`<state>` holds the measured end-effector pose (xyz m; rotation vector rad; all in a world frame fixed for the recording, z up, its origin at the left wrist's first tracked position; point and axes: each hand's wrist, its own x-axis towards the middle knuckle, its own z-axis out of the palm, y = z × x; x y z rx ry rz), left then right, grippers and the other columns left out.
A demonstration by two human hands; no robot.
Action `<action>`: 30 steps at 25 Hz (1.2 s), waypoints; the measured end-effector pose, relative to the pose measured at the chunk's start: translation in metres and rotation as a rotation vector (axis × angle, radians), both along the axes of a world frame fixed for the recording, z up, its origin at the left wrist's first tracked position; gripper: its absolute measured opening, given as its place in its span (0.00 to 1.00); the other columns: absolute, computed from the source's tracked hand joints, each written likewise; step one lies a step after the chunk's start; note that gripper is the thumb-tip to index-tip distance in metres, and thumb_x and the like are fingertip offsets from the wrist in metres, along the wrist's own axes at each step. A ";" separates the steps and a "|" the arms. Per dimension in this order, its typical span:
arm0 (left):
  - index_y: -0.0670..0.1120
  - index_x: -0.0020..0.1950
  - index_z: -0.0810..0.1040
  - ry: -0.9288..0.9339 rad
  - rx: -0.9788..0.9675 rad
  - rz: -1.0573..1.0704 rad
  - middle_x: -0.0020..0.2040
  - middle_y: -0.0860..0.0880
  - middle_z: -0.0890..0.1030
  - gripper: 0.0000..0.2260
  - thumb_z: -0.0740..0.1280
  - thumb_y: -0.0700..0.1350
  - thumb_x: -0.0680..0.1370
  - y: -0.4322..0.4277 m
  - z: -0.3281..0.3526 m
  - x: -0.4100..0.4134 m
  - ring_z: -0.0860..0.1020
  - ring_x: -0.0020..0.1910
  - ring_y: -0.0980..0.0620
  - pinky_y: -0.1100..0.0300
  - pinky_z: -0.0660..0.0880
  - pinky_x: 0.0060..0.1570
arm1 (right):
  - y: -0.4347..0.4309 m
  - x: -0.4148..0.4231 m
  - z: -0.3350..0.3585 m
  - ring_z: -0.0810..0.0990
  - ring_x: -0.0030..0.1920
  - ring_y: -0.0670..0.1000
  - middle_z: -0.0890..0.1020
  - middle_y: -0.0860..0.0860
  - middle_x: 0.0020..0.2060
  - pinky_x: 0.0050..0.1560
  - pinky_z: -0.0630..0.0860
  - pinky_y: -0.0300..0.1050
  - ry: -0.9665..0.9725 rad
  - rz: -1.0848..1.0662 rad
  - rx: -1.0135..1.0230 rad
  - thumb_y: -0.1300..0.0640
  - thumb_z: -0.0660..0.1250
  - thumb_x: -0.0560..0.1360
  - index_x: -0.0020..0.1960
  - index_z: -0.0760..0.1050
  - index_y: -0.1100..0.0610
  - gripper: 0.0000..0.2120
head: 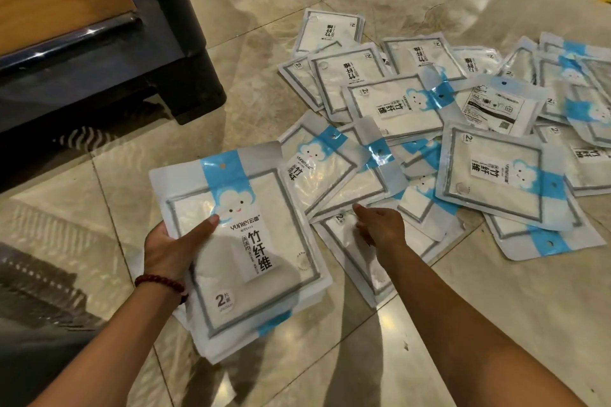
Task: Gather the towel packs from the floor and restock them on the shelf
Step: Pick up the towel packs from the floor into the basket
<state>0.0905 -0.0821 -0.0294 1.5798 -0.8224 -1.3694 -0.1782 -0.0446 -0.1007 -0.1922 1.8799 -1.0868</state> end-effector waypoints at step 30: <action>0.47 0.47 0.79 0.013 -0.175 -0.118 0.36 0.55 0.84 0.10 0.74 0.38 0.68 -0.017 0.096 -0.026 0.83 0.38 0.57 0.64 0.79 0.33 | 0.017 -0.050 0.157 0.72 0.34 0.37 0.72 0.43 0.36 0.34 0.68 0.28 0.559 -0.129 -0.540 0.61 0.56 0.79 0.42 0.67 0.48 0.11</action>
